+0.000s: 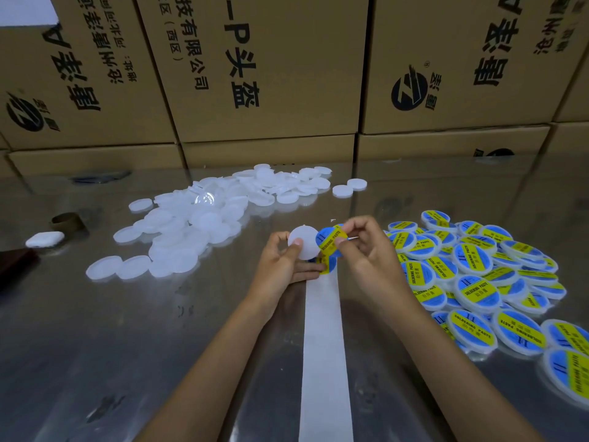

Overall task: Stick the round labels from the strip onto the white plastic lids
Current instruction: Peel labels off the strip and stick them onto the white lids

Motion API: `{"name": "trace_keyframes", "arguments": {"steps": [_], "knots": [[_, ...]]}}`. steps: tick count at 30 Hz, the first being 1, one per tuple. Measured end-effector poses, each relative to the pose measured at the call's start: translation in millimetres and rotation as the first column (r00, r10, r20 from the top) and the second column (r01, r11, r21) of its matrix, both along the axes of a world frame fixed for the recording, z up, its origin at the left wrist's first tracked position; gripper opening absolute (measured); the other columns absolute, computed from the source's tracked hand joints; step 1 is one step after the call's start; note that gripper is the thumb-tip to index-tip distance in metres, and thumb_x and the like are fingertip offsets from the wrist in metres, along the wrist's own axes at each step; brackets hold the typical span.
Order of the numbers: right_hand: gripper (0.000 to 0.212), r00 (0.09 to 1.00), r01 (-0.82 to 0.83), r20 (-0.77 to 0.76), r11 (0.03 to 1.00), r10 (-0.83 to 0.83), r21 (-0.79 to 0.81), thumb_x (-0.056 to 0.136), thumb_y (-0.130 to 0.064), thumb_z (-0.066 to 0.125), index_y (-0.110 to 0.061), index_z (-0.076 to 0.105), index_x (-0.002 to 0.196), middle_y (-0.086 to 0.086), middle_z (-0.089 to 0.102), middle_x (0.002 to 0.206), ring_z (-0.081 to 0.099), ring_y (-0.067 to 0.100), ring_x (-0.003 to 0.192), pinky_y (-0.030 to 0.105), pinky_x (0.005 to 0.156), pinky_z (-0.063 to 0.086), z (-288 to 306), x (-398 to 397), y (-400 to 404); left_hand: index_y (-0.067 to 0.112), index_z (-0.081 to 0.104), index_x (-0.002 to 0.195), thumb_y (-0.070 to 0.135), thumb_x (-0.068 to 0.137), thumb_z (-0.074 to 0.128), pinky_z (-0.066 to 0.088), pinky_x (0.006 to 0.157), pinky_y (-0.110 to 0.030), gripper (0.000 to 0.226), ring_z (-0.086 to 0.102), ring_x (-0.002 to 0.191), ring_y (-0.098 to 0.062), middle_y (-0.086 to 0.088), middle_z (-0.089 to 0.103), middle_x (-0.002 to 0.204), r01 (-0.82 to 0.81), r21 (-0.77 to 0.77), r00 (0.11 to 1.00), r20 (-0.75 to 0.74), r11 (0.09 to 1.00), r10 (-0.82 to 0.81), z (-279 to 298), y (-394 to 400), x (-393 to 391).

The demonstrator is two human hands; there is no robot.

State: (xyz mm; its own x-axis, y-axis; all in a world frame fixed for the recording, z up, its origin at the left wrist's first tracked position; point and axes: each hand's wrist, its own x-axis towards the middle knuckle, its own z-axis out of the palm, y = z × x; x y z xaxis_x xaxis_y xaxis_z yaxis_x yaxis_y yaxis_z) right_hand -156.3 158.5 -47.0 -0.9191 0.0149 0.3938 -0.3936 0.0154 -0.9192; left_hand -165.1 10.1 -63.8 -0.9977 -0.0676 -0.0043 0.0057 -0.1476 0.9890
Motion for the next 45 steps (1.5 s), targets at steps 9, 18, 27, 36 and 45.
{"name": "trace_keyframes", "arguments": {"steps": [9,18,27,36,45], "knots": [[0.03,0.993,-0.016,0.115,0.992,0.03,-0.127,0.08,0.007,0.073,-0.015,0.056,0.091,0.01,0.066,0.104,0.065,0.002,0.074,0.016,0.066,0.052,-1.8,-5.8,1.3,0.014,0.064,0.127,0.003,0.1,0.053,0.061,0.077,-0.032,0.032,0.073,0.104,-0.028,-0.01,0.074,0.117,0.132,0.265,0.991,0.0,0.955,-0.136,9.9,0.2,5.7],[0.033,0.999,0.038,0.002,0.997,-0.038,0.074,0.079,0.002,0.074,-0.025,0.057,0.089,-0.01,0.065,0.084,0.065,0.011,0.079,0.031,0.07,0.056,-7.8,-6.1,-1.1,0.016,0.065,0.124,0.011,0.1,0.038,0.061,0.079,-0.032,0.036,0.072,0.105,-0.026,-0.015,0.073,0.117,0.209,0.361,0.971,0.032,0.909,-0.236,13.3,7.3,6.4],[0.03,0.985,0.158,-0.096,0.968,-0.142,0.195,0.077,-0.002,0.074,-0.022,0.056,0.091,-0.012,0.063,0.082,0.059,0.004,0.07,0.015,0.062,0.045,-8.8,-4.3,-2.6,0.018,0.066,0.124,0.011,0.101,0.039,0.06,0.08,-0.029,0.036,0.072,0.104,-0.023,-0.013,0.073,0.117,0.228,0.318,0.97,0.01,0.92,-0.244,16.4,11.4,10.9],[0.049,0.937,0.332,-0.227,0.882,-0.267,0.334,0.072,-0.042,0.082,-0.025,0.053,0.108,-0.015,0.048,0.101,0.049,0.006,0.097,0.024,0.079,0.043,-11.5,-5.3,3.7,0.01,0.064,0.129,0.013,0.086,0.055,0.061,0.084,-0.035,0.043,0.071,0.108,-0.03,-0.019,0.071,0.12,0.221,0.463,0.966,0.019,0.858,-0.259,19.8,7.4,12.0],[0.037,0.887,0.416,-0.337,0.864,-0.317,0.283,0.082,-0.038,0.076,-0.018,0.046,0.074,-0.01,0.049,0.078,0.049,0.011,0.078,0.025,0.065,0.04,-11.9,-8.2,4.7,0.008,0.072,0.121,0.022,0.084,0.054,0.059,0.089,-0.038,0.043,0.068,0.114,-0.033,-0.021,0.068,0.125,0.345,0.432,0.924,-0.002,0.833,-0.382,20.6,12.0,16.9]]}}
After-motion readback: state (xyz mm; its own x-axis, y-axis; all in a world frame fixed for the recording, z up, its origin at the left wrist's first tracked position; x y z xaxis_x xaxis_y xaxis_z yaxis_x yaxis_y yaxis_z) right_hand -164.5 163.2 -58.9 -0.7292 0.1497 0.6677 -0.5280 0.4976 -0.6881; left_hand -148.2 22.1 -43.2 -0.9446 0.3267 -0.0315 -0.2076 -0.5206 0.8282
